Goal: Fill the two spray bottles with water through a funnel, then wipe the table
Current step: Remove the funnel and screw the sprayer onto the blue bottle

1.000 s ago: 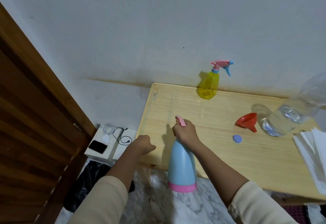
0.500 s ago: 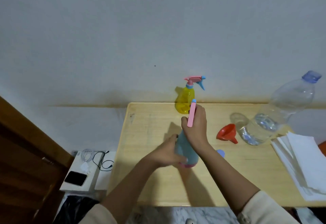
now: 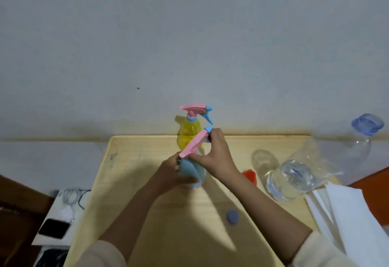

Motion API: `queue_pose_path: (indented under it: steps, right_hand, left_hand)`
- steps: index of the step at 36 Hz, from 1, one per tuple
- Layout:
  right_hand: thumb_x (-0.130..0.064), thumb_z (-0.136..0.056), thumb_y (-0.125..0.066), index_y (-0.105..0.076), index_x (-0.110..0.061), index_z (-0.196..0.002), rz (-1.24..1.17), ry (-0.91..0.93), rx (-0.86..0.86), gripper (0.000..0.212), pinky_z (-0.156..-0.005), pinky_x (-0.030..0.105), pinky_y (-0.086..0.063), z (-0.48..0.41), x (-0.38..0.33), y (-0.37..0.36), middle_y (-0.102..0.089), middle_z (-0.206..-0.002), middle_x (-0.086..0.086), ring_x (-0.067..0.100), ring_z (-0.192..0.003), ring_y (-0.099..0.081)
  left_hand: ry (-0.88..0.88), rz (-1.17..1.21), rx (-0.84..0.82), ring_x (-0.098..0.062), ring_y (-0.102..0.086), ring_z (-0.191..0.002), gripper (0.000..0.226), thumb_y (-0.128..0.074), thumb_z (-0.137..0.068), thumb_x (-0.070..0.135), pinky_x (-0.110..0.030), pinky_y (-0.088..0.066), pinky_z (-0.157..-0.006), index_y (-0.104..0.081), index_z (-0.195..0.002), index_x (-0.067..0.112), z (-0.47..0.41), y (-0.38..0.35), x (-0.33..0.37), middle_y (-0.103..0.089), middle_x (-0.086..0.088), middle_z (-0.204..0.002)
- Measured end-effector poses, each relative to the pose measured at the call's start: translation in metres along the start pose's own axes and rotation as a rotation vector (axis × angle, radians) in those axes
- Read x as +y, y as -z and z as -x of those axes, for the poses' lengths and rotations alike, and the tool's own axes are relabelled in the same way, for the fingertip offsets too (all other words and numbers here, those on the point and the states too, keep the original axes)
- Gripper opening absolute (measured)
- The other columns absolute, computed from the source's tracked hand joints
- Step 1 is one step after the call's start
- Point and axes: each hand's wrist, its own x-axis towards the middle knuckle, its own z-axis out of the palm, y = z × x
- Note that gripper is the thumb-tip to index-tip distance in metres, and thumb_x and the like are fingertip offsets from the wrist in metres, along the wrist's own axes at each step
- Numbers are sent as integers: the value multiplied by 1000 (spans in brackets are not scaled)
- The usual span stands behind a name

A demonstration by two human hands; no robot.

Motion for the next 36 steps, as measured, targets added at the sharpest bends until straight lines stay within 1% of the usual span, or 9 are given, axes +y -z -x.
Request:
queue_pose_path:
  steps: [3,5,8,11,15,20,26,30,36]
  right_hand:
    - [-23,-67,-82,-46,-13,-102,-47,78,46,51,-75,14,-38,-8,-11,-28,-46,-99,3,17,-95,-46]
    - [-24,-69,-79,-50,-2,-101,2,181,163,49,-77,31,-47,-14,-14,-52,-51,-93,12,25,-90,-51]
    - [-25,-73,-74,-46,-5,-97,65,251,319,42,-69,35,-49,-24,-21,-85,-55,-84,16,28,-80,-53]
    - [-20,-70,-78,-43,-9,-94,72,252,368,44,-68,33,-45,-35,-29,-105,-54,-81,15,29,-76,-53]
    - [-32,-73,-74,-50,0,-87,73,181,440,43,-65,39,-46,-55,-34,-122,-51,-77,15,31,-72,-51]
    - [-15,-66,-81,-53,4,-85,125,135,482,39,-66,36,-42,-76,-31,-141,-49,-77,16,29,-73,-47]
    - [-22,-63,-82,-51,3,-93,38,-2,464,49,-77,28,-34,-88,-25,-147,-48,-89,17,24,-86,-43]
    - [-26,-65,-83,-51,2,-102,2,-88,443,56,-85,33,-37,-92,-27,-145,-49,-100,16,29,-96,-45]
    - [-21,-70,-80,-47,2,-120,-49,-124,449,64,-94,27,-36,-89,-29,-146,-48,-112,15,25,-108,-44]
  left_hand:
    - [18,-17,49,0,-61,-97,66,-89,-60,13,-10,-49,-72,-52,-110,37,-6,21,-14,-63,18,-104]
    - [35,-10,111,2,-56,-96,69,-88,-61,12,-6,-47,-70,-48,-114,31,-9,32,-20,-57,20,-105]
    - [34,-58,237,1,-53,-98,77,-87,-48,34,-6,-46,-74,-48,-114,25,-15,49,-27,-54,16,-106]
    - [40,-118,334,-18,-58,-102,92,-83,-39,53,-37,-56,-79,-53,-117,15,-27,66,-43,-57,-7,-112]
    - [49,-29,403,-27,-57,-101,85,-81,-44,30,-28,-52,-74,-50,-118,4,-38,82,-38,-55,-16,-114]
    - [-19,30,348,-29,-57,-109,72,-86,-57,13,-41,-54,-83,-48,-119,13,-53,96,-39,-56,-7,-116]
    - [-78,55,260,-9,-58,-99,71,-79,-54,37,-11,-48,-78,-47,-116,24,-66,101,-37,-59,3,-114]
    - [-104,96,221,10,-57,-90,63,-69,-47,51,-9,-45,-76,-46,-104,40,-77,104,-35,-57,20,-104]
    - [-162,126,170,16,-56,-91,60,-73,-51,46,-10,-44,-78,-49,-106,39,-85,106,-39,-58,16,-108]
